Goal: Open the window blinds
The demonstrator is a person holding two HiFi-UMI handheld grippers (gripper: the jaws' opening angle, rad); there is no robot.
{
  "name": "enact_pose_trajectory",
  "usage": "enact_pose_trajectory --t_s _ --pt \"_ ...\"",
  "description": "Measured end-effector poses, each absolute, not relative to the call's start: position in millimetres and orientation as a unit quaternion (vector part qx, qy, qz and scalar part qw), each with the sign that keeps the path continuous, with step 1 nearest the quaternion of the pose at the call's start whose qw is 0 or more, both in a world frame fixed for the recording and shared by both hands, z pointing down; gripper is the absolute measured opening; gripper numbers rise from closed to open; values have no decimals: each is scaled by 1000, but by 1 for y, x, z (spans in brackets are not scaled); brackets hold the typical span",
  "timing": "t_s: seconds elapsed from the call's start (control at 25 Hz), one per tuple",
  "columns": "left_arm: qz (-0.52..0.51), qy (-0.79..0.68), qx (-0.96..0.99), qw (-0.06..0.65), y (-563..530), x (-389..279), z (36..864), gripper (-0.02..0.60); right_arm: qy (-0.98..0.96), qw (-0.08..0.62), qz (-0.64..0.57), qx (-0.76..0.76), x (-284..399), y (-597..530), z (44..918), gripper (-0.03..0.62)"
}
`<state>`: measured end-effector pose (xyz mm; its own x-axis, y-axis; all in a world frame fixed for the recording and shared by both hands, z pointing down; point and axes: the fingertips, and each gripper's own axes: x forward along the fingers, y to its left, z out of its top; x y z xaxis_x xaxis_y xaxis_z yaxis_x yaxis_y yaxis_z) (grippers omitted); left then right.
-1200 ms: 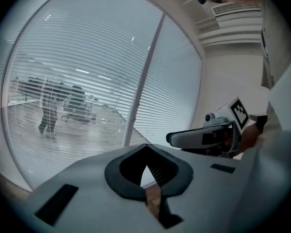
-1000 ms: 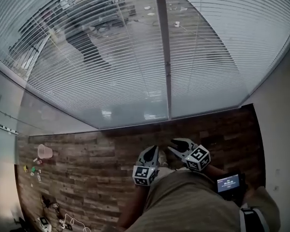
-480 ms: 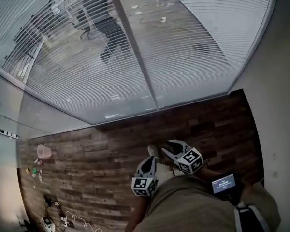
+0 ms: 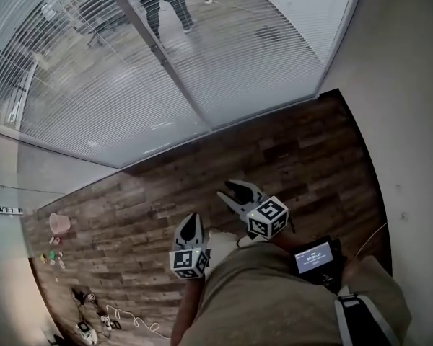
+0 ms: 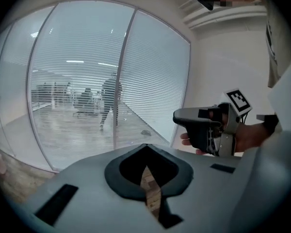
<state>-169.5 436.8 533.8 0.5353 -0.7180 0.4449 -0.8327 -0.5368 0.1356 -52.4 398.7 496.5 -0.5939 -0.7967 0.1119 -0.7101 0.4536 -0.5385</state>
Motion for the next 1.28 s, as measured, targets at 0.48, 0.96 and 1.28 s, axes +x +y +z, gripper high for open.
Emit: enact_pose_trajectory --t_s 0.48,0.96,1.28 --pt "132 -455 865 167 411 -242 510 14 828 21 -249 -502 -95 423 489 138" --pt "112 -433 872 200 384 -325 529 14 807 -42 -186 -560 -146 416 495 138" --pt "89 -419 877 215 376 -349 533 15 786 -60 -162 -593 -162 406 485 138"
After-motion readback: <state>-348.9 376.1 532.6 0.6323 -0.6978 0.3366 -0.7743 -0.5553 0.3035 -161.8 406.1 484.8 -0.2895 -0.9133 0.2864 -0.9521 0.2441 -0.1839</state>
